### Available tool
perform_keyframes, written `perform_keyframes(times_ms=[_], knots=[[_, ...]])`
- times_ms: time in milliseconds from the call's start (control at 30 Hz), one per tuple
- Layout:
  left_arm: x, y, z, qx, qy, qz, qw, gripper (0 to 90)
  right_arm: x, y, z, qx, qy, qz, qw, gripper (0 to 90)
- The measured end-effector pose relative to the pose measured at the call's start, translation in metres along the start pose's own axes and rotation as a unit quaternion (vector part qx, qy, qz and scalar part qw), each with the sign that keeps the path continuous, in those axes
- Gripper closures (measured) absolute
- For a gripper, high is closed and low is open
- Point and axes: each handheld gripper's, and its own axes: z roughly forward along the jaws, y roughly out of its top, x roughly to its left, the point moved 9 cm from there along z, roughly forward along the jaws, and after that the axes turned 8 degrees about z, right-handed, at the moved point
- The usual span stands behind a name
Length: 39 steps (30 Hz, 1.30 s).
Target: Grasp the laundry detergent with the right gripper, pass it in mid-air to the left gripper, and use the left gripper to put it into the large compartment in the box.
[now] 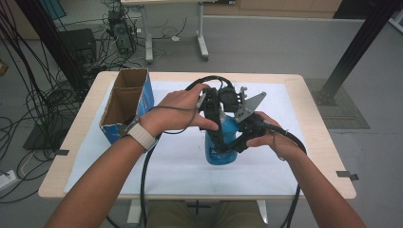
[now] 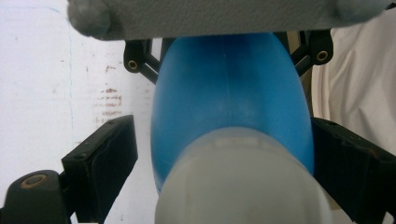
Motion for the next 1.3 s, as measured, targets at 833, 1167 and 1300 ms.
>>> perform_keyframes(times_ms=[833,1167,1300], knots=[[-0.0007,0.0002,0.0025,0.007,0.001,0.009,0.9999,29.8,0.0016,0.002,0.0006,0.0,0.001,-0.003,1.0,43.8],[-0.0011,0.0005,0.003,0.008,-0.003,0.008,0.9999,33.8,0.0018,0.0016,0.0009,0.002,0.001,-0.004,1.0,43.9],[-0.0022,0.0004,0.0032,0.007,-0.006,0.01,0.9999,37.4,0.0017,0.0009,0.001,0.005,-0.001,-0.005,1.0,43.9]])
